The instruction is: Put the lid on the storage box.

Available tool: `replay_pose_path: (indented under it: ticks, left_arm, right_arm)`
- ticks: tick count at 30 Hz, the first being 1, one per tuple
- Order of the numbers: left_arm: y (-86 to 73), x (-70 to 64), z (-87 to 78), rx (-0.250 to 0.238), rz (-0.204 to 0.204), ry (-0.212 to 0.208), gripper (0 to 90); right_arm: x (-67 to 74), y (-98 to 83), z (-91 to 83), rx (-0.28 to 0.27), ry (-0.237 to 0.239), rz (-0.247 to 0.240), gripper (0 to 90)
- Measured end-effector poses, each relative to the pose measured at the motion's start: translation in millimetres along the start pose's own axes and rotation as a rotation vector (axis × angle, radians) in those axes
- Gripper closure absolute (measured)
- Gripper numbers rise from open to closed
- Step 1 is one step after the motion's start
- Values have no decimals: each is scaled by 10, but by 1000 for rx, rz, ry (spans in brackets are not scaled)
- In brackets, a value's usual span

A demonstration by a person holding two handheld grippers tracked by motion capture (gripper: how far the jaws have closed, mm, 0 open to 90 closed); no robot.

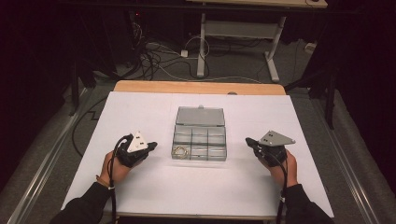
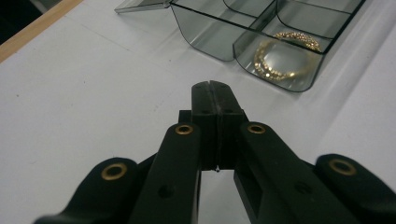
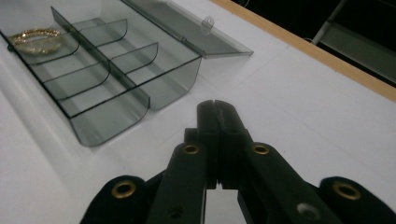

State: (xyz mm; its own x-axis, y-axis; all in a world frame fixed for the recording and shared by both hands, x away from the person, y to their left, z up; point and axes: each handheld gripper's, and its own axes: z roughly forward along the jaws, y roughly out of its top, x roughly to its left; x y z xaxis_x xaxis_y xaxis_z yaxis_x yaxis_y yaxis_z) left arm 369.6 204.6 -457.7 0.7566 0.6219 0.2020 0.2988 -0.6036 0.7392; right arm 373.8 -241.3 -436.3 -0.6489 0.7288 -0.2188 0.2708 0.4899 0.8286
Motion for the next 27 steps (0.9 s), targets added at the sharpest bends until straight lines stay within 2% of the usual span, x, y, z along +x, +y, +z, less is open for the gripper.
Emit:
replay_pose_path:
  ticks: [7,12,18,21,23,27]
  left_arm:
    - [164,100,55,-1,-13,-3,864]
    - [323,203,120,-9,-22,-4,864]
    - [477,353,273,23,-18,4,864]
    - [516,447,376,39,-43,-3,864]
    - [537,497,451,54,-55,-1,864]
    - [586,572,612,73,-73,-9,863]
  right_arm:
    - [-63,211,147,0,5,6,899]
    - [-110,380,266,23,-4,-7,899]
    - [-196,513,460,47,-20,-13,900]
    - [-261,552,582,82,-31,-6,900]
    - [-304,580,675,124,-57,-23,899]
    - [-377,597,870,185,-61,-20,899]
